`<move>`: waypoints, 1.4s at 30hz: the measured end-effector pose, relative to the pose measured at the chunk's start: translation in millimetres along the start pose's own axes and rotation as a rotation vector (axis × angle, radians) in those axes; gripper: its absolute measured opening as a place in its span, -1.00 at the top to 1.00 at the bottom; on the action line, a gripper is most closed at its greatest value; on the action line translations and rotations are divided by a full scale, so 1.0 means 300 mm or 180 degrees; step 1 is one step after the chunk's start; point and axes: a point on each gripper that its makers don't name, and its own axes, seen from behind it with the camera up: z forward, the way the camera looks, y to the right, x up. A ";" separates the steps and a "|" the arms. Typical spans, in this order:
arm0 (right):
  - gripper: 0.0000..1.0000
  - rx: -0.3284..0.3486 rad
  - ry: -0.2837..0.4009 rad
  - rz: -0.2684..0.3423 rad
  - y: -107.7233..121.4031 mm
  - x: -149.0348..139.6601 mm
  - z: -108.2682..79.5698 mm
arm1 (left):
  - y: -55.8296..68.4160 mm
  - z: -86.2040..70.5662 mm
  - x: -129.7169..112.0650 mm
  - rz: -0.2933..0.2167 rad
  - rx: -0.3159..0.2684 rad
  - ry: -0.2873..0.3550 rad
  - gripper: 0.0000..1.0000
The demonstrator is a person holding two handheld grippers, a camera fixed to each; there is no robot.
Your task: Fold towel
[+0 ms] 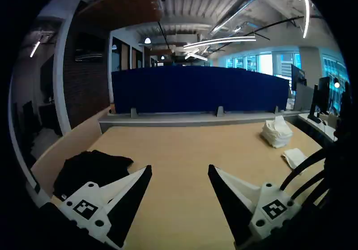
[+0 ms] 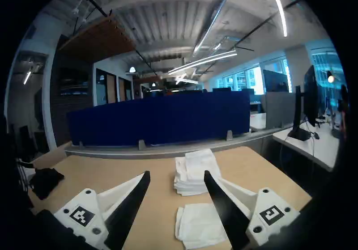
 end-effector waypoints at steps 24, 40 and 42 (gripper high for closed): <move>-0.86 0.0045 0.0013 -0.0077 -0.072 0.007 -0.037 | -0.034 0.008 0.168 0.0034 0.0083 0.0705 -0.87; -0.86 0.0067 0.0201 -0.0109 -0.094 0.033 -0.046 | -0.065 0.042 0.152 -0.0018 0.0106 0.0831 -0.87; -0.86 0.0074 0.0227 -0.0114 -0.096 0.035 -0.042 | -0.066 0.049 0.142 -0.0027 0.0104 0.0832 -0.87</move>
